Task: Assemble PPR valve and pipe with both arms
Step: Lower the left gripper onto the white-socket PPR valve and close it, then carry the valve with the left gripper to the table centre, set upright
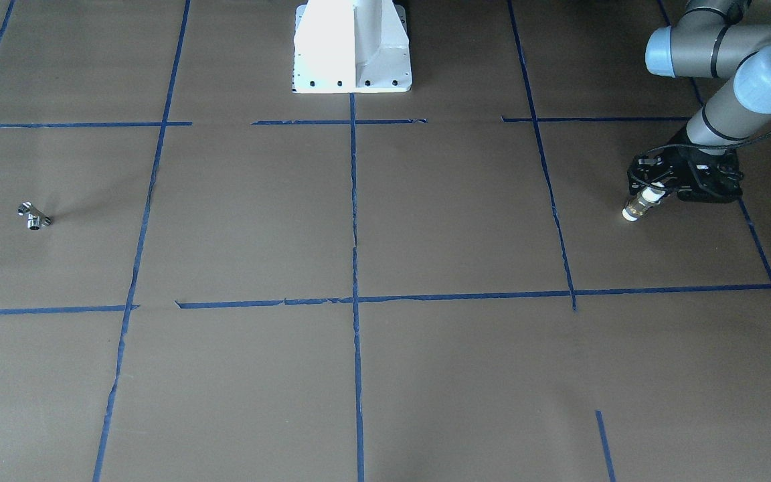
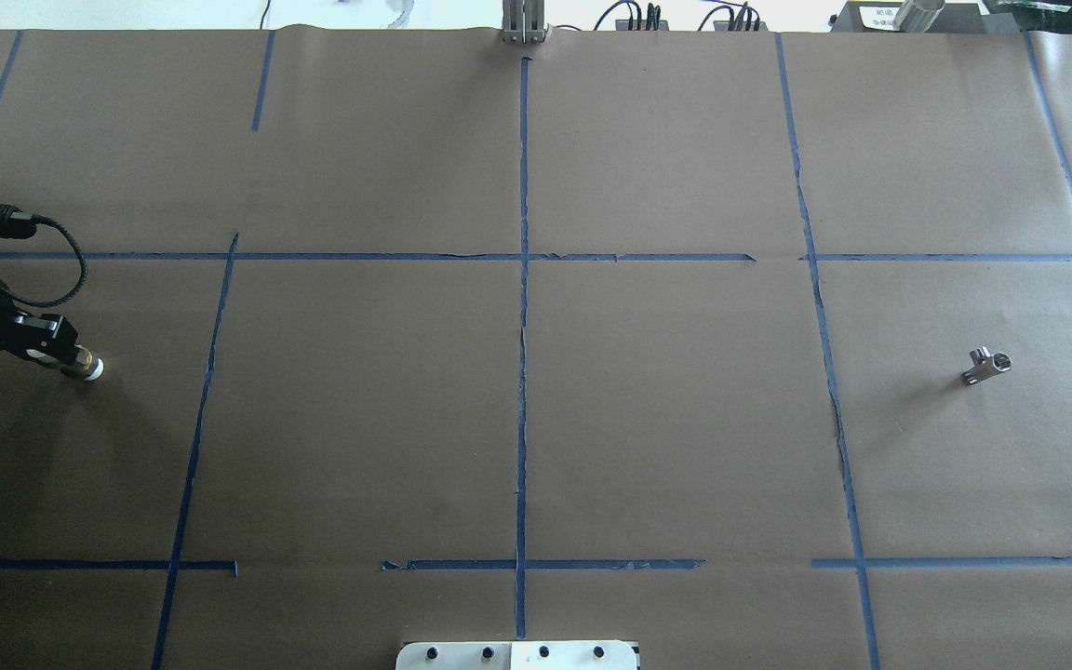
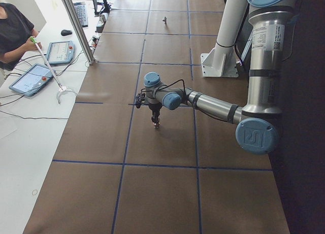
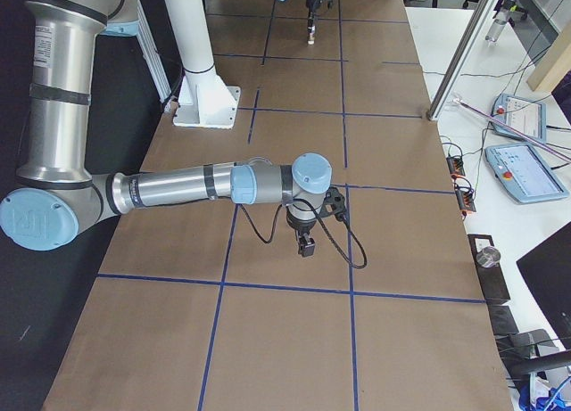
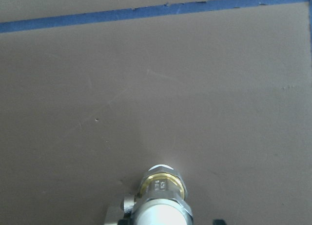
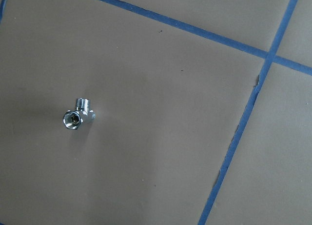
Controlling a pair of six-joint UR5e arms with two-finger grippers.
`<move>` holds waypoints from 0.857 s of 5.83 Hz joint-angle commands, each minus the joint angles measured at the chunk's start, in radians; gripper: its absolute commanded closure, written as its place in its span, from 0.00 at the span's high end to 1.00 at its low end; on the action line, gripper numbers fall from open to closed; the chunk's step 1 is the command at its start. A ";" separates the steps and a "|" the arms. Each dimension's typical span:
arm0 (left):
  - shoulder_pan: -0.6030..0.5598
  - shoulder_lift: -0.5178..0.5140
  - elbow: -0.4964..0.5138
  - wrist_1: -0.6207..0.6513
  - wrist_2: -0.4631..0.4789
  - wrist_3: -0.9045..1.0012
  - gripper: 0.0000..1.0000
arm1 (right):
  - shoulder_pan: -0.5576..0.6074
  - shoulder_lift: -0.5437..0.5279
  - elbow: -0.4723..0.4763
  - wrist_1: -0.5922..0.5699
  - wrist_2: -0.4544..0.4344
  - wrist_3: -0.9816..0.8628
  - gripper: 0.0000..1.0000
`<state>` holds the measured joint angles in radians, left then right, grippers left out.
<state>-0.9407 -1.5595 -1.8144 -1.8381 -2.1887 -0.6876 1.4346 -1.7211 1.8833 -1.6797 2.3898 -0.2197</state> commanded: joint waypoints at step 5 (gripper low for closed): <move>-0.001 -0.124 -0.060 0.011 -0.008 -0.122 0.00 | -0.005 0.002 0.000 0.000 0.011 0.000 1.00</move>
<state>-0.9418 -1.6316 -1.8573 -1.8292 -2.1925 -0.7695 1.4298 -1.7201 1.8826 -1.6797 2.3994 -0.2194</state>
